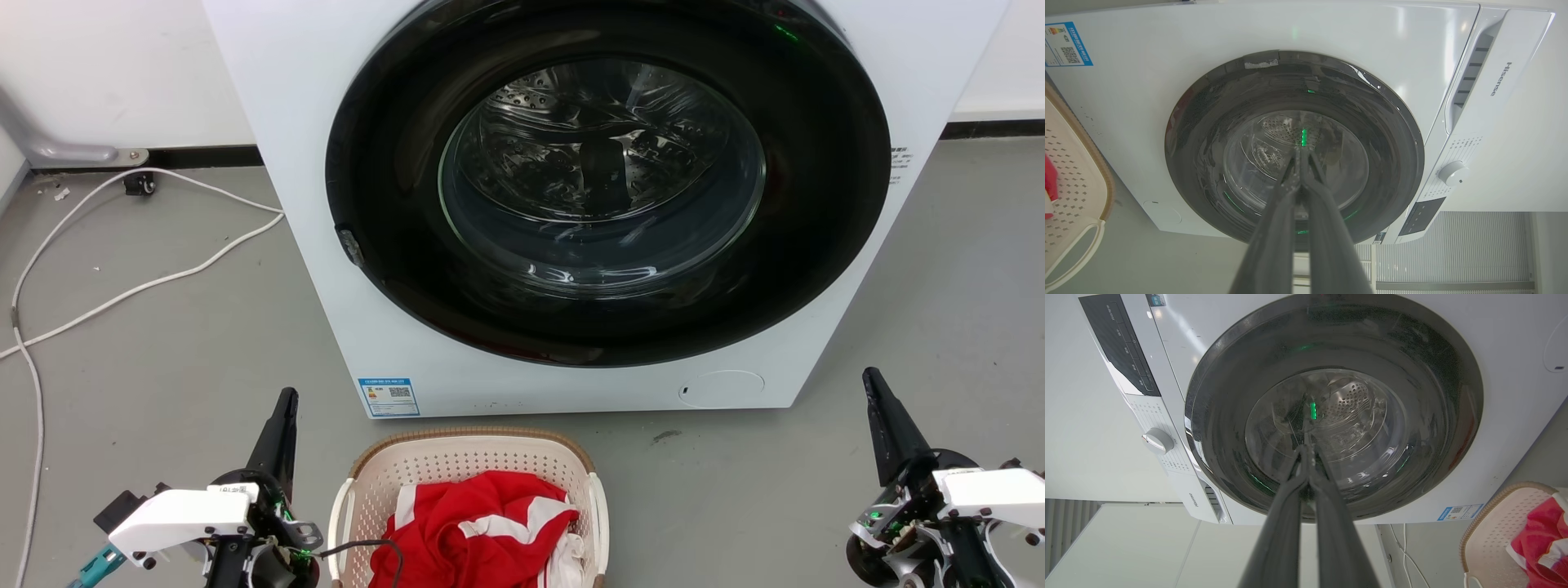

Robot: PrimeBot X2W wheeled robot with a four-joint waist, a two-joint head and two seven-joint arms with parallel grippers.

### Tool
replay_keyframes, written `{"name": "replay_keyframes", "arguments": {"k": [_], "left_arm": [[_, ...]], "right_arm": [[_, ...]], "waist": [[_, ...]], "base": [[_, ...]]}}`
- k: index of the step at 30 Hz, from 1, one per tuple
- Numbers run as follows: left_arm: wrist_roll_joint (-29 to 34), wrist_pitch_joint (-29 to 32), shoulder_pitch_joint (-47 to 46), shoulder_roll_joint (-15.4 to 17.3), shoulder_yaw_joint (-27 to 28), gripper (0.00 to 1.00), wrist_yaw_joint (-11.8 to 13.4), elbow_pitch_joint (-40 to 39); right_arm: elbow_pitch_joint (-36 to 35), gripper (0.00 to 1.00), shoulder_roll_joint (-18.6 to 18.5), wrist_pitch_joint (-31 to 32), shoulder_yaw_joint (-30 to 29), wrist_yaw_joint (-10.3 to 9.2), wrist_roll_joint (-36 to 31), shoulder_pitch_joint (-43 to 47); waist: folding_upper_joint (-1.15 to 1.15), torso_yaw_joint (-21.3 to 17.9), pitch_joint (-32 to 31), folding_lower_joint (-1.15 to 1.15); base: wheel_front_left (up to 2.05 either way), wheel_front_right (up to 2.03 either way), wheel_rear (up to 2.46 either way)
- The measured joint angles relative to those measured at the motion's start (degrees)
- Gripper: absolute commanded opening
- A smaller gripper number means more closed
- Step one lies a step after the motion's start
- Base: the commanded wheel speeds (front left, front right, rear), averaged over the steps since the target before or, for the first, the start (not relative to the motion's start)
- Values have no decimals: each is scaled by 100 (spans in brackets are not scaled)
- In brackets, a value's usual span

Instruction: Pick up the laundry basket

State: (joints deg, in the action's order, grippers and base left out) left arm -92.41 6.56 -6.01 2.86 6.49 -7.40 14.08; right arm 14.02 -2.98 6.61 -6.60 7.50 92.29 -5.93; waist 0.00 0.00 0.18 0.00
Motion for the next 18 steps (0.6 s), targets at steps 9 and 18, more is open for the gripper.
{"name": "replay_keyframes", "arguments": {"k": [9, 18], "left_arm": [[0, 0, 0, 0, 0, 0, 0, 0], [0, 0, 0, 0, 0, 0, 0, 0]], "right_arm": [[0, 0, 0, 0, 0, 0, 0, 0], [0, 0, 0, 0, 0, 0, 0, 0]], "waist": [[0, 0, 0, 0], [0, 0, 0, 0]], "base": [[0, 0, 0], [0, 0, 0]]}}
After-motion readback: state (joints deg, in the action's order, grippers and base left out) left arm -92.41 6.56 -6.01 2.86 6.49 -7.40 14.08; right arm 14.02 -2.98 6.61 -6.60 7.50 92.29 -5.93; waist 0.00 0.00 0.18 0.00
